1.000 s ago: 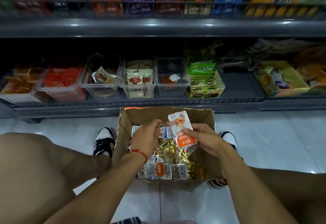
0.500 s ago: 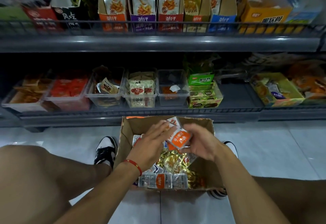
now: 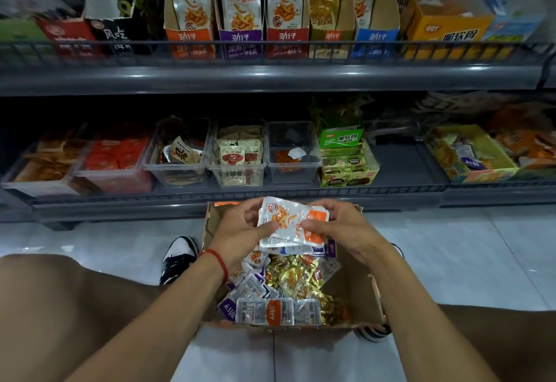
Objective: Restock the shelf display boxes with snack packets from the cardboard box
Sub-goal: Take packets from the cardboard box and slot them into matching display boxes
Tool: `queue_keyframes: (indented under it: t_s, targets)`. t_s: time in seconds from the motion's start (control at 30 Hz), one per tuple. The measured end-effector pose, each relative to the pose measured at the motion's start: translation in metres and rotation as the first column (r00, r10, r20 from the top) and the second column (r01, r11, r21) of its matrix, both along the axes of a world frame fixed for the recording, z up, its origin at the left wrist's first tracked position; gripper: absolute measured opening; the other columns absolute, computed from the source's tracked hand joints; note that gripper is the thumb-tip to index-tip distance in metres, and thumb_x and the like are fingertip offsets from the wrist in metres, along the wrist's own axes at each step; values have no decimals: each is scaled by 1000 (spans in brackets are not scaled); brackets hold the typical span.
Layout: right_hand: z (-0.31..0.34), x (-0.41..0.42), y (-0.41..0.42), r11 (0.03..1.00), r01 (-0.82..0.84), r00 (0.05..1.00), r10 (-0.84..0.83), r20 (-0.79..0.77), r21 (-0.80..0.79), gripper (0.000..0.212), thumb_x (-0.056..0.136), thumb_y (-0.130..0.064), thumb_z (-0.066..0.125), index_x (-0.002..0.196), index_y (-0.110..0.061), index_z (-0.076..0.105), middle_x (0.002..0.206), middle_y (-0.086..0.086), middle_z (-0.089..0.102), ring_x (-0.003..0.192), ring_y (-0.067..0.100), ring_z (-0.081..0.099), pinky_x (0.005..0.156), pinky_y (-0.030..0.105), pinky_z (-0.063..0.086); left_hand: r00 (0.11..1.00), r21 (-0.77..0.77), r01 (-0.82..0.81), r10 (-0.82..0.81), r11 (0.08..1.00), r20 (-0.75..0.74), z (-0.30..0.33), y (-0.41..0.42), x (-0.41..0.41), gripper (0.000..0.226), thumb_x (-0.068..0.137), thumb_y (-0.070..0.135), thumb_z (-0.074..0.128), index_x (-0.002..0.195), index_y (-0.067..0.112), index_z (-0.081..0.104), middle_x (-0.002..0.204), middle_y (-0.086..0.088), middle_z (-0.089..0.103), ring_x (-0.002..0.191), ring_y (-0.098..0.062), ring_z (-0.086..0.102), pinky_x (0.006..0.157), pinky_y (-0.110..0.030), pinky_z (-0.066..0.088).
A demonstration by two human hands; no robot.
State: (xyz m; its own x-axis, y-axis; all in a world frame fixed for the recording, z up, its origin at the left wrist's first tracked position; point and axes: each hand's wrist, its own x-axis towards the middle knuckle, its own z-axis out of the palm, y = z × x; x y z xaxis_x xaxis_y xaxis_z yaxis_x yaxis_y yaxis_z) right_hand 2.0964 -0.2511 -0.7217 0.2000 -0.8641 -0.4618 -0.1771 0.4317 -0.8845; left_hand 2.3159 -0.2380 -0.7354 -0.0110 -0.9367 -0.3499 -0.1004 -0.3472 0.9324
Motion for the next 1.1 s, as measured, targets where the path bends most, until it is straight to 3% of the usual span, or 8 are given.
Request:
queue_keyframes:
  t_s: [0.1, 0.23, 0.37, 0.5, 0.7, 0.83, 0.97, 1.1]
  targets:
    - [3, 7, -6, 989, 147, 981, -145, 129, -9, 42, 81, -16, 82, 119, -10, 66, 103, 8, 78, 96, 26, 75, 86, 46, 61, 987, 29, -79, 82, 996, -141, 8, -5, -1, 44, 78, 2, 81, 117, 18, 68, 108, -2, 77, 106, -23, 72, 96, -50, 56]
    - [24, 15, -14, 987, 150, 970, -136, 202, -55, 39, 85, -20, 77, 121, -9, 66, 107, 8, 77, 96, 24, 75, 67, 31, 60, 946, 3, -136, 131, 991, -296, 31, -12, 3, 66, 69, 3, 82, 130, 8, 60, 116, -11, 73, 110, -28, 70, 95, -51, 57]
    - [58, 16, -26, 971, 84, 992, -60, 114, -223, 30, 90, -22, 73, 117, -10, 68, 101, 8, 78, 78, 22, 71, 63, 30, 58, 929, -29, -41, 28, 999, -370, 67, -21, 12, 37, 87, 5, 71, 123, 10, 65, 113, -11, 75, 104, -25, 73, 80, -41, 62]
    - [90, 21, -46, 951, 13, 1000, -3, 31, -310, 28, 92, -24, 71, 116, -10, 67, 97, 8, 78, 72, 26, 73, 58, 29, 60, 943, -22, 56, -60, 998, -327, 95, -40, 22, 26, 99, 8, 58, 124, 14, 63, 113, -14, 75, 102, -30, 73, 80, -49, 62]
    - [140, 37, -79, 944, -14, 1000, 21, 20, -330, 31, 93, -28, 69, 115, -6, 67, 96, 13, 78, 77, 29, 76, 57, 25, 61, 972, -194, 78, -119, 978, -205, 137, -73, 44, 57, 85, -15, 67, 130, 19, 61, 112, -15, 74, 98, -26, 74, 79, -44, 62]
    - [172, 52, -96, 949, -16, 996, 43, 79, -316, 34, 91, -25, 72, 119, -7, 65, 100, 13, 78, 76, 25, 74, 54, 22, 57, 969, -279, 16, -84, 960, -233, 155, -90, 54, 59, 82, -17, 69, 128, 19, 62, 117, -18, 71, 101, -30, 73, 84, -47, 59]
    - [201, 70, -115, 913, -84, 995, 57, -78, -399, 31, 90, -15, 74, 118, -8, 64, 98, 8, 78, 79, 26, 74, 55, 26, 55, 946, -317, -57, -50, 947, -320, 161, -102, 63, 61, 81, -19, 69, 125, 23, 63, 120, -15, 70, 103, -26, 72, 72, -34, 60]
    - [235, 87, -141, 832, -150, 968, 12, -253, -534, 25, 87, -18, 77, 108, -11, 68, 96, 2, 79, 88, 21, 75, 67, 34, 59, 911, -377, -160, -11, 912, -413, 176, -115, 70, 61, 81, -19, 69, 125, 22, 60, 115, -11, 72, 105, -23, 72, 81, -35, 60]
